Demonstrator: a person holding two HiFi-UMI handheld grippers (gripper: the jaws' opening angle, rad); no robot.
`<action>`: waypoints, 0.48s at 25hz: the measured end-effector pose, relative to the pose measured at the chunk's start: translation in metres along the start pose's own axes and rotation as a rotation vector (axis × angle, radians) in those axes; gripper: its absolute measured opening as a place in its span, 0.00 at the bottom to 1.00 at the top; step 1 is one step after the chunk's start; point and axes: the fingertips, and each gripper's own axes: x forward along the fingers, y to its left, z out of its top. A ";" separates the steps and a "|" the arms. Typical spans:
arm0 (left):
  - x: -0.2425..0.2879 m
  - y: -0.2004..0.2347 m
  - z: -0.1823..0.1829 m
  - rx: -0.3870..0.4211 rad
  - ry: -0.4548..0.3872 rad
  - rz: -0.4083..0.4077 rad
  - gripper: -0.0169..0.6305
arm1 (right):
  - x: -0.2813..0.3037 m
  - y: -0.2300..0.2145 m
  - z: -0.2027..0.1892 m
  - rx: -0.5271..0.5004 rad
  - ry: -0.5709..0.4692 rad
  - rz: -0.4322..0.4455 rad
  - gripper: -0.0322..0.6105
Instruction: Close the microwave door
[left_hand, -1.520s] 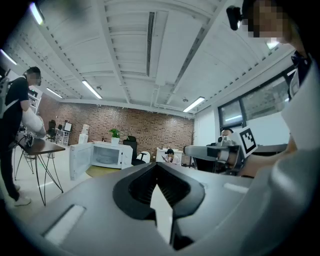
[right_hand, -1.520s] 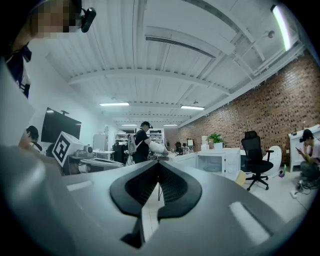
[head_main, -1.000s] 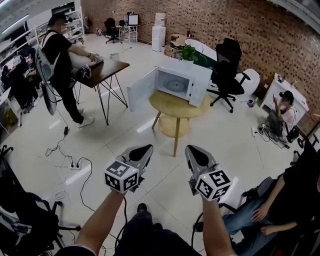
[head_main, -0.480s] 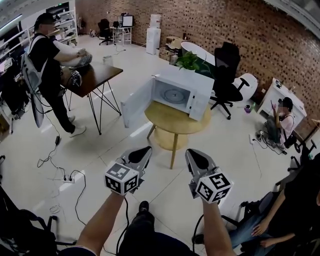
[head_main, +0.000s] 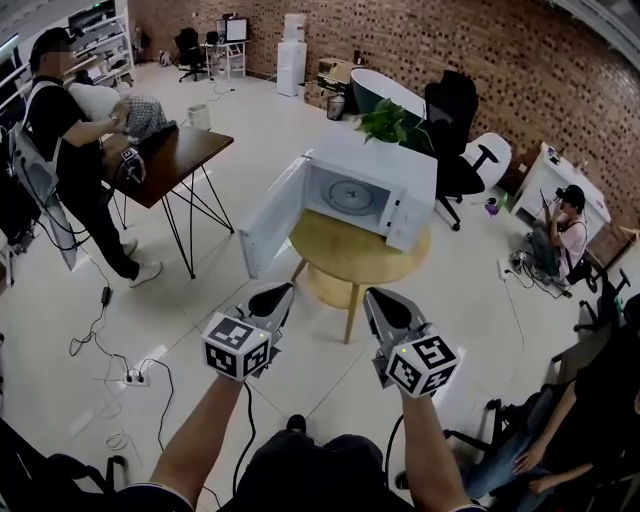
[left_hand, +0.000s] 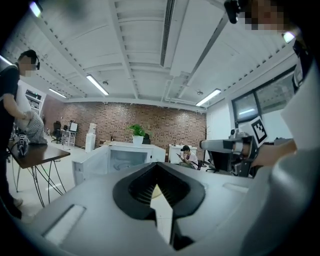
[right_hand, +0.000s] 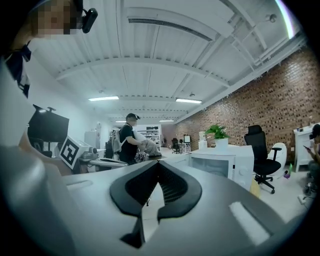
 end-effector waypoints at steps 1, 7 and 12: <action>0.004 0.009 0.000 0.001 0.002 0.001 0.04 | 0.008 -0.003 0.000 0.000 0.000 -0.004 0.05; 0.013 0.044 -0.009 -0.008 0.035 0.022 0.04 | 0.037 -0.019 -0.004 0.019 0.007 -0.021 0.05; 0.022 0.077 -0.007 0.004 0.043 0.076 0.04 | 0.068 -0.029 -0.006 -0.006 0.016 0.012 0.05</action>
